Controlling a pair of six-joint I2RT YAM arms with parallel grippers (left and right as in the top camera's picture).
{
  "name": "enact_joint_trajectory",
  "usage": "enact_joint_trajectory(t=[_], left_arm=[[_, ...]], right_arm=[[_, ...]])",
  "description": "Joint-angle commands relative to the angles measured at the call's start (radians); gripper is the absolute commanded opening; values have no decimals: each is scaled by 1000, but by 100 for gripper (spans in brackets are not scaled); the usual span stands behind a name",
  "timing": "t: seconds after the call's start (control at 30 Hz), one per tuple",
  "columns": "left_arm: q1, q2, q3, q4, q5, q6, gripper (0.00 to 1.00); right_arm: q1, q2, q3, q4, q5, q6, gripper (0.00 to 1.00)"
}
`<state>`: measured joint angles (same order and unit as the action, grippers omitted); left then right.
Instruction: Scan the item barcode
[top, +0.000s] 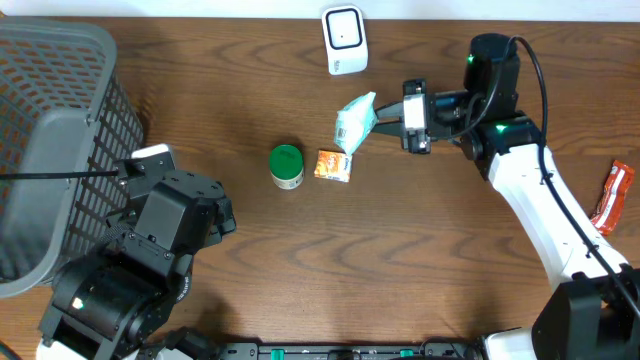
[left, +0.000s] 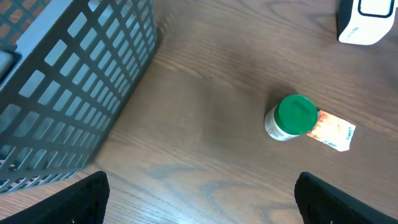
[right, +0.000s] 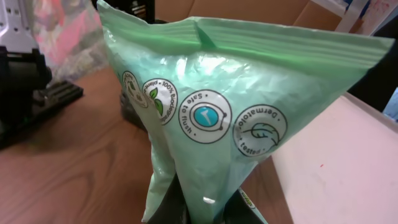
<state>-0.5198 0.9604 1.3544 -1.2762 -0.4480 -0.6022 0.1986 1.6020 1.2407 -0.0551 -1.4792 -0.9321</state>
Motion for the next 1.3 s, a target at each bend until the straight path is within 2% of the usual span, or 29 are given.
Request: enact_joint_trajectory(t=[0.0,0.67,0.93,1.1,1.27], left_arm=[[4,-1,6,-3,-16,6,95],[4,-1,6,-3,-16,6,95],[4,-1,6,-3,-16,5,95],[4,-1,6,-3,-16,6,96],[4,-1,6,-3,-16,6,95]], right_arm=[[0,6,-13,-7,0,-71,1],[-3,9,-27,-9,64,-125,1],[-3,9,-27,-9,60,-253,1],[-3,11,-27,-8,60,-272,1],[-3,33,-27,6,57,-394,1]])
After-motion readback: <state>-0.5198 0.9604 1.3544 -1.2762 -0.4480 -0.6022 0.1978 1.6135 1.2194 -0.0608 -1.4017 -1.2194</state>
